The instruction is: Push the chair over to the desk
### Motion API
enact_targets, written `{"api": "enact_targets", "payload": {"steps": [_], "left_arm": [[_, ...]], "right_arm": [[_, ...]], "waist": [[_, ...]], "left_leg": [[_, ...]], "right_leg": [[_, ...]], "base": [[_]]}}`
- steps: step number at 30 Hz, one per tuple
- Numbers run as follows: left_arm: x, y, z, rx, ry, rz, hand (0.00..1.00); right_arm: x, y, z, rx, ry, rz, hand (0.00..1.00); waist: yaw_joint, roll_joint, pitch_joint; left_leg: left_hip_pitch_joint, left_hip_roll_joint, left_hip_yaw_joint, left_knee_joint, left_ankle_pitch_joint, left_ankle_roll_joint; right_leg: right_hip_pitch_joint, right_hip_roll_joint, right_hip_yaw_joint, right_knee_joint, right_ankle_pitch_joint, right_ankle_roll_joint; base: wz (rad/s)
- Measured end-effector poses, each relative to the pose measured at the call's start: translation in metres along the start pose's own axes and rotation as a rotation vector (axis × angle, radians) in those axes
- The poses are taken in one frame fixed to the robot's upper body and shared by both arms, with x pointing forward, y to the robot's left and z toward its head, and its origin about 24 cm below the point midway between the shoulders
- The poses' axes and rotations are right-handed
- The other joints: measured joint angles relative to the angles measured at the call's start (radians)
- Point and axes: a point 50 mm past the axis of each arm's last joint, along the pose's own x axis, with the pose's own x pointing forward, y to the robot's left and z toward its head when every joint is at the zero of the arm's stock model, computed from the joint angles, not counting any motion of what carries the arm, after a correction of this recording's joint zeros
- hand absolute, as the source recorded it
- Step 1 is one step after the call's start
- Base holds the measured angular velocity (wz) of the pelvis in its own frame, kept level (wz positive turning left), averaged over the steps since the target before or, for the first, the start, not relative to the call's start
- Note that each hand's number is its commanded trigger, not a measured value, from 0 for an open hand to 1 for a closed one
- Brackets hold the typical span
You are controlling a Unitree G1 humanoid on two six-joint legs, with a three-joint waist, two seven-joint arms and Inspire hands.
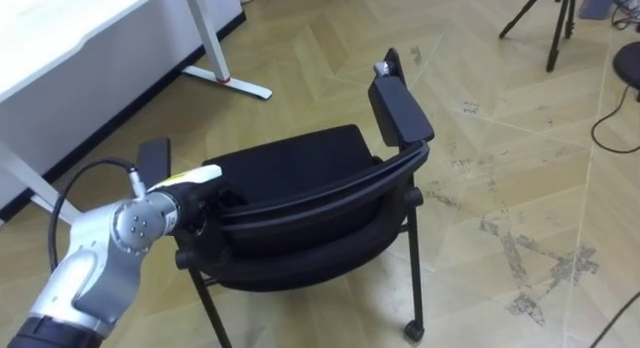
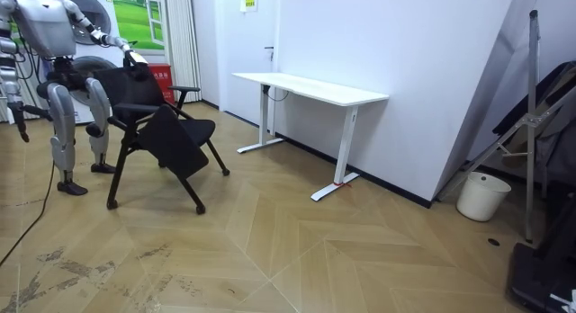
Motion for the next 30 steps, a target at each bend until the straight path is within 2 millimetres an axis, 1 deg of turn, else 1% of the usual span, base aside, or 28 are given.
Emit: {"api": "enact_targets", "payload": {"steps": [8, 15, 17, 19, 21, 23, 24, 25, 26, 27, 28, 29, 30], "left_arm": [[0.001, -0.004, 0.000, 0.001, -0.012, 0.048, 1.00], [0.001, -0.004, 0.003, 0.009, -0.018, 0.070, 1.00], [0.000, -0.003, 0.004, 0.010, -0.021, 0.075, 1.00], [0.000, -0.002, 0.005, 0.010, -0.022, 0.078, 1.00], [-0.001, -0.002, 0.005, 0.008, -0.020, 0.081, 1.00], [-0.001, -0.001, 0.005, 0.009, -0.020, 0.083, 1.00], [-0.001, -0.001, 0.005, 0.009, -0.019, 0.083, 1.00], [-0.002, 0.000, 0.005, 0.011, -0.016, 0.085, 1.00], [-0.002, 0.001, 0.004, 0.011, -0.013, 0.088, 1.00], [-0.003, 0.001, 0.004, 0.012, -0.012, 0.090, 1.00], [-0.003, 0.002, 0.003, 0.016, -0.011, 0.095, 1.00], [-0.004, 0.003, 0.003, 0.018, -0.010, 0.096, 1.00], [-0.005, 0.004, 0.002, 0.021, -0.010, 0.103, 1.00]], "right_arm": [[0.000, 0.000, 0.000, 0.000, 0.000, 0.000, 0.00], [0.000, -0.004, 0.000, 0.017, -0.001, -0.033, 0.00], [0.000, -0.007, -0.001, -0.005, 0.002, -0.057, 0.00], [-0.001, -0.012, 0.000, -0.073, 0.001, -0.092, 0.00], [-0.001, -0.014, 0.001, -0.105, 0.001, -0.122, 0.00], [-0.002, -0.021, 0.008, -0.086, -0.015, -0.172, 0.00], [-0.002, -0.024, 0.011, -0.072, -0.025, -0.185, 0.00], [-0.003, -0.029, 0.018, -0.048, -0.051, -0.210, 0.00], [-0.005, -0.034, 0.029, -0.025, -0.089, -0.233, 0.00], [-0.006, -0.037, 0.035, -0.021, -0.113, -0.248, 0.00], [-0.010, -0.043, 0.051, -0.016, -0.170, -0.280, 0.00], [-0.012, -0.045, 0.058, -0.015, -0.199, -0.296, 0.00], [-0.017, -0.049, 0.076, 0.003, -0.273, -0.321, 0.00]], "waist": [[0.000, -0.001, -0.0002], [-0.001, 0.006, 0.0026], [-0.003, 0.006, 0.0024], [-0.003, 0.004, 0.0030], [-0.003, -0.001, 0.0013], [-0.002, -0.004, 0.0007], [-0.001, -0.004, 0.0006], [0.000, -0.007, 0.0002], [0.001, -0.012, -0.0008], [0.001, -0.014, -0.0007], [-0.001, -0.017, -0.0007], [0.001, -0.019, -0.0020], [0.007, -0.023, -0.0027]], "left_leg": [[0.000, 0.000, -0.003, 0.002, 0.000, 0.000], [-0.012, -0.001, -0.009, 0.005, 0.000, 0.000], [-0.021, -0.001, -0.012, 0.010, 0.000, 0.000], [-0.023, -0.002, -0.012, 0.010, 0.000, 0.000], [-0.025, -0.002, -0.012, 0.010, 0.000, 0.000], [-0.024, -0.005, -0.011, 0.009, 0.000, 0.001], [-0.023, -0.005, -0.010, 0.009, 0.000, 0.001], [-0.023, -0.005, -0.009, 0.008, 0.001, 0.001], [-0.024, -0.005, -0.008, 0.009, 0.001, 0.001], [-0.025, -0.005, -0.007, 0.009, 0.001, 0.002], [-0.028, -0.005, -0.006, 0.011, 0.001, 0.002], [-0.030, -0.005, -0.005, 0.012, 0.001, 0.002], [-0.035, -0.005, -0.002, 0.013, 0.001, 0.002]], "right_leg": [[0.006, 0.000, 0.000, -0.001, 0.000, 0.000], [-0.008, 0.000, -0.001, -0.001, 0.000, 0.000], [-0.010, 0.001, 0.000, 0.000, 0.000, 0.000], [-0.008, 0.000, 0.001, 0.002, 0.000, 0.000], [-0.009, 0.000, 0.004, 0.001, -0.001, 0.000], [-0.011, 0.003, 0.033, 0.001, -0.003, -0.001], [-0.011, 0.003, 0.035, 0.001, -0.003, -0.001], [-0.012, 0.003, 0.035, 0.001, -0.003, -0.001], [-0.015, 0.003, 0.038, 0.003, -0.003, -0.001], [-0.017, 0.003, 0.039, 0.003, -0.003, -0.001], [-0.021, 0.003, 0.041, 0.004, -0.003, -0.001], [-0.022, 0.003, 0.042, 0.005, -0.003, -0.001], [-0.032, 0.003, 0.046, 0.015, -0.004, -0.001]], "base": [[0.00], [0.01], [0.05], [0.00], [0.00], [0.00], [-0.03], [-0.04], [-0.04], [-0.04], [-0.03], [-0.05], [-0.11]]}}
